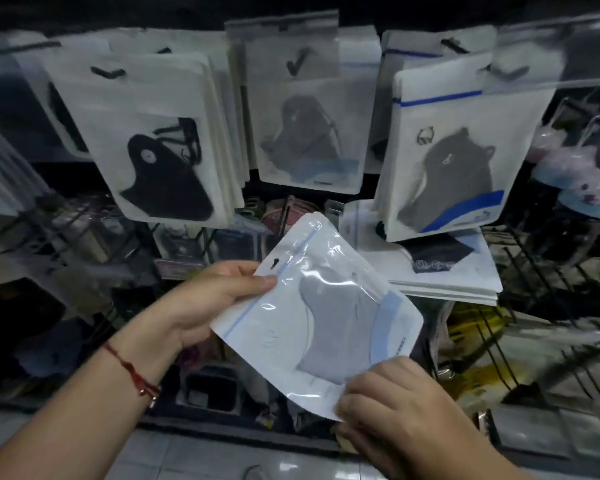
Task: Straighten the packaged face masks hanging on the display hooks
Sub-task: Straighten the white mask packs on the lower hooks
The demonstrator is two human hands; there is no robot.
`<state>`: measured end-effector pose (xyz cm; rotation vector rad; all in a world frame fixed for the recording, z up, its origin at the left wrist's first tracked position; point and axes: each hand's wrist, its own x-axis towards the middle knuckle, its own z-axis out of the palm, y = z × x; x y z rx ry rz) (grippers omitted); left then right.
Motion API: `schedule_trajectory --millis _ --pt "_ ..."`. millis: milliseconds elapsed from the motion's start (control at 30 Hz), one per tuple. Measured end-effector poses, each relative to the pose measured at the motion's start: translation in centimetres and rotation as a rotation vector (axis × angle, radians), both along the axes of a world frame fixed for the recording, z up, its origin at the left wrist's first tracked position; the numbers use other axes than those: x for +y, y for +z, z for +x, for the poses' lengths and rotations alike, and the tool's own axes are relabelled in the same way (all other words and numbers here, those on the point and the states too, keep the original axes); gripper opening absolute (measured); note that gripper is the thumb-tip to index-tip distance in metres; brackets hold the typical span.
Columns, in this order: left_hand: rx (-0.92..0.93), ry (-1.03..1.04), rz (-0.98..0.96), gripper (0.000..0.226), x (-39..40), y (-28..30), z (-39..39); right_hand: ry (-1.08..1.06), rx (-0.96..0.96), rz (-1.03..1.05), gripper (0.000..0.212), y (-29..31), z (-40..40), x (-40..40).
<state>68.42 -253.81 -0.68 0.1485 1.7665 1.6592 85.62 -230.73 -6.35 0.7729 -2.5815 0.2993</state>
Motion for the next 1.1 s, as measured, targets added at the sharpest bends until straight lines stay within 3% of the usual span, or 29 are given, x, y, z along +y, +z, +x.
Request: schedule_trajectory --millis 133,400,500,733,867,1000,1100 --pt "0.136 -0.086 -0.042 0.042 -0.6 1.3 -0.1 -0.055 -0.166 -0.018 0.035 0.7 -1.2 -1.4" --pt "0.375 -0.265 -0.112 0.012 -1.7 4.5 -0.9 -0.295 0.015 -0.06 0.067 5.3 -6.6 -4.0" --pt "0.426 -0.331 -0.107 0.015 -2.7 5.9 -1.6 -0.324 0.116 -0.035 0.062 7.3 -8.2 -4.9" --pt "0.515 -0.415 -0.117 0.017 -3.8 7.9 -3.7 -0.297 0.343 0.014 0.023 11.3 -10.8 -5.3" --pt "0.563 -0.468 -0.062 0.016 -3.9 9.2 -4.8 -0.351 0.308 0.056 0.016 12.9 -10.5 -5.9" --pt "0.585 -0.507 -0.037 0.027 -3.7 10.6 -6.1 -0.436 0.154 0.043 0.008 14.5 -9.9 -6.6" --pt "0.667 -0.505 -0.07 0.019 -2.9 11.5 -6.5 -0.497 0.074 0.035 0.016 15.1 -9.9 -7.4"
